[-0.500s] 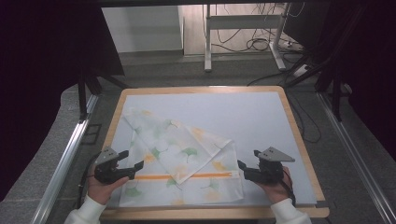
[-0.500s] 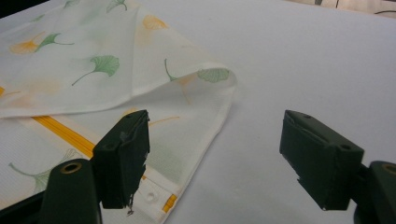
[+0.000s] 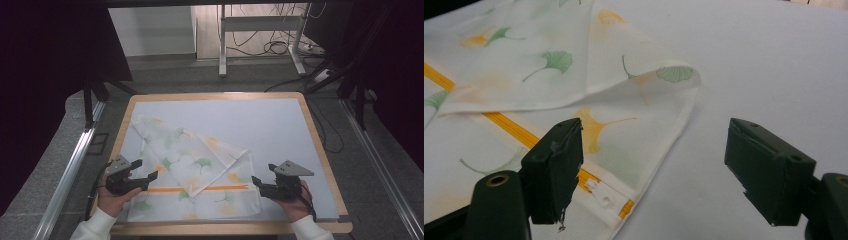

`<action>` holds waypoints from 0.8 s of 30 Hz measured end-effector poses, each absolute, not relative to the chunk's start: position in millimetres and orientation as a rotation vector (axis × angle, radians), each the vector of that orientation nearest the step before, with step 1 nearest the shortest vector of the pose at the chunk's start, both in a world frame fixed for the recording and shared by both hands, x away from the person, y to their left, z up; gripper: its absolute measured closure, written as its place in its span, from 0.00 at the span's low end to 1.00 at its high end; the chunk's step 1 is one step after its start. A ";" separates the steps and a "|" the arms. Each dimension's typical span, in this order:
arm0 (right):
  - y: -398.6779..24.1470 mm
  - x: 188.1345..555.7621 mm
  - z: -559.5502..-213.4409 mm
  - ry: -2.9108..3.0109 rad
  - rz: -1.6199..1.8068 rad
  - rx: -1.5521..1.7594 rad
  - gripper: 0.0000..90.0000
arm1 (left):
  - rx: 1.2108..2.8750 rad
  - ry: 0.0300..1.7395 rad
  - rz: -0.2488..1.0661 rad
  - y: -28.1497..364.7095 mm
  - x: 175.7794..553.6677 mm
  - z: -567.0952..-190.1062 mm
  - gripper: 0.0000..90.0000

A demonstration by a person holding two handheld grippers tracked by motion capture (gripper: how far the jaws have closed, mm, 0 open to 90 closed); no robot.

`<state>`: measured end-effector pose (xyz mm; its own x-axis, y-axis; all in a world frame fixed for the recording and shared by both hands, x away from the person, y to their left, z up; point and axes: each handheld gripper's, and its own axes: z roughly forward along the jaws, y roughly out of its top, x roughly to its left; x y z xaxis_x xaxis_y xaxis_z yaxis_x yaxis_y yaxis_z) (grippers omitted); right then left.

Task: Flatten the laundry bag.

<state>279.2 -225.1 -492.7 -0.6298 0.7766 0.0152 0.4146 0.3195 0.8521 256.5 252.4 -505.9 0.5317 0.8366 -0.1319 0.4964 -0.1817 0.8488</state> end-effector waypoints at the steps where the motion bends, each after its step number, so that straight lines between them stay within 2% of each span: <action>1: -225.9 277.3 -492.6 2.187 1.239 1.059 0.27 | 1.834 1.095 0.449 250.9 256.1 -505.9 0.25; 5: -224.6 277.7 -487.6 2.164 1.271 1.077 0.30 | 1.882 1.053 0.478 246.4 247.7 -504.8 0.26; 16: -214.0 275.2 -482.4 2.185 1.284 1.010 0.38 | 1.909 1.049 0.443 242.4 248.3 -506.3 0.28; 20: -208.3 281.2 -470.8 2.184 1.454 1.011 0.41 | 1.916 1.048 0.434 241.1 250.3 -507.2 0.28; 24: -196.9 283.6 -461.3 2.182 1.440 0.952 0.41 | 1.915 1.040 0.434 241.1 248.6 -506.6 0.28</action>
